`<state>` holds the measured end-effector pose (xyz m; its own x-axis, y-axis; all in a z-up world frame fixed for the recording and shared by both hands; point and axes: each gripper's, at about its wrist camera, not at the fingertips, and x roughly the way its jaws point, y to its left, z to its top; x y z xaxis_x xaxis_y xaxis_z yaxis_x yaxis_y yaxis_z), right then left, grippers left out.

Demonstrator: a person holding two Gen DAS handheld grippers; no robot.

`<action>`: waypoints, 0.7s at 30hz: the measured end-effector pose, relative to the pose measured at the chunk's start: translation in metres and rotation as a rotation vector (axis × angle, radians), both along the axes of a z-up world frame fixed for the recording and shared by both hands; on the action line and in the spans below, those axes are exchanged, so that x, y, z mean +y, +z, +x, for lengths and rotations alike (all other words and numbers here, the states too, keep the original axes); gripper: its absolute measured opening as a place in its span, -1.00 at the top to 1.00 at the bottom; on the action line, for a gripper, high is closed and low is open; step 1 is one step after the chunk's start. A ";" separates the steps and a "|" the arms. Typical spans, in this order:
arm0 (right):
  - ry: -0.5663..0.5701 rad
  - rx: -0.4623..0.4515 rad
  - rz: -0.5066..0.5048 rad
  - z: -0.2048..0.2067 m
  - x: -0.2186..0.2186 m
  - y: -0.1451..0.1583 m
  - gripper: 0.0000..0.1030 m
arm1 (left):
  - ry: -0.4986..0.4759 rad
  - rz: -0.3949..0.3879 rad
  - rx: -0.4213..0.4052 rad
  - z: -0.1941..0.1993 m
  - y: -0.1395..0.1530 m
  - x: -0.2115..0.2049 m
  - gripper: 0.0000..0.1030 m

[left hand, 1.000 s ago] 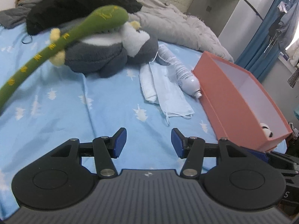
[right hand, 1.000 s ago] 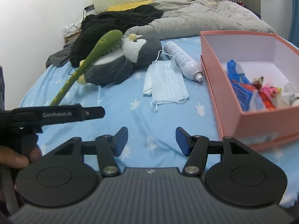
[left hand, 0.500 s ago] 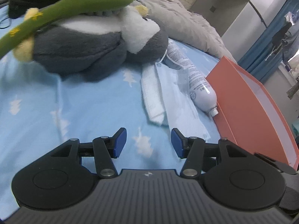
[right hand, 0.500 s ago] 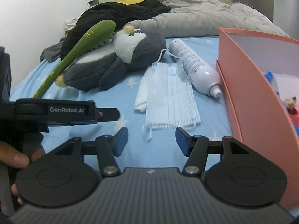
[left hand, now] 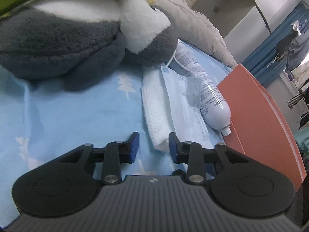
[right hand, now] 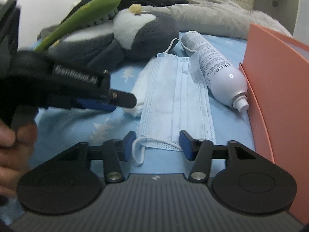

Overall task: Organize soft objects
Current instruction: 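Grasp the white towel with left tool while right tool grasps the face mask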

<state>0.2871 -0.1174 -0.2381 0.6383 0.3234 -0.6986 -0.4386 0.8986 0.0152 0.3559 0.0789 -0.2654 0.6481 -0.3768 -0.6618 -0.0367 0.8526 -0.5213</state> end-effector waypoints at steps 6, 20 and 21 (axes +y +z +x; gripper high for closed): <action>-0.035 0.002 -0.033 0.008 -0.007 0.003 0.81 | -0.008 -0.002 0.010 0.009 -0.007 -0.009 0.85; -0.121 -0.002 -0.004 -0.032 -0.031 0.033 0.87 | 0.021 0.002 -0.009 -0.044 0.024 -0.012 0.93; -0.121 -0.004 -0.004 -0.036 -0.032 0.036 0.87 | 0.029 0.000 -0.009 -0.051 0.028 -0.011 0.93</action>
